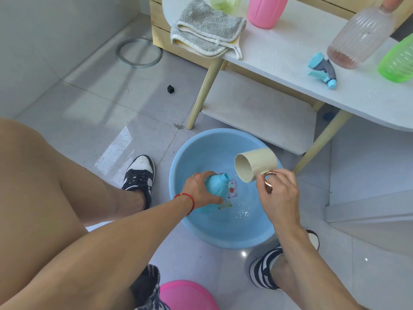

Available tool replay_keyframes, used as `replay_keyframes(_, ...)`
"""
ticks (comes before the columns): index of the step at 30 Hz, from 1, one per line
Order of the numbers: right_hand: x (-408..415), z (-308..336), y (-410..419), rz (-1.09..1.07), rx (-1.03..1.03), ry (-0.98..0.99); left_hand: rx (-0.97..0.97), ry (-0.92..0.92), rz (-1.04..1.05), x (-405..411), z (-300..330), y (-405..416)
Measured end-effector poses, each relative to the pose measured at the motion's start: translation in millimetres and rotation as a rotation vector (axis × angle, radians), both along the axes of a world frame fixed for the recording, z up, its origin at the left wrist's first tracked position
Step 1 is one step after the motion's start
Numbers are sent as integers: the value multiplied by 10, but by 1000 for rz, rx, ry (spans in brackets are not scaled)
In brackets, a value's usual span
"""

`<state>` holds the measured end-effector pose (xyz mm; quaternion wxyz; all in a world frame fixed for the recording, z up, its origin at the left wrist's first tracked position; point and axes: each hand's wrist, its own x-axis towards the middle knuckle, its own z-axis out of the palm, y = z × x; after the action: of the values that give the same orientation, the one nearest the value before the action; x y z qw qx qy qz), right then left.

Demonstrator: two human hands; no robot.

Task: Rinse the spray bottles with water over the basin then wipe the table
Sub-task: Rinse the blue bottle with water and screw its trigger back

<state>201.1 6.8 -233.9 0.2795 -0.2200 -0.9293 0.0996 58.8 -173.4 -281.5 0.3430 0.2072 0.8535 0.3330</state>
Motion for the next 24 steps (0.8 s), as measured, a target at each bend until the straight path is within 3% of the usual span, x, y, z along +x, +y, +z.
replay_keyframes(4,19,-364,56,-199,-264,-345,15,0,57,-23,-17,-32)
replay_keyframes(8,31,-607,-81,-134,-61,-667,27,5,75,-30,-25,-79)
replay_keyframes(10,54,-728,-189,-194,-68,-920,34,8,79,-28,-22,-93)
replay_keyframes(11,50,-803,-214,-233,-153,-956,40,8,80,-31,-17,-100)
replay_keyframes(17,50,-980,-183,-88,-552,-711,55,-30,41,-44,2,-142)
replay_keyframes(24,71,-783,-56,-373,-851,-394,97,-32,49,-95,-28,-152)
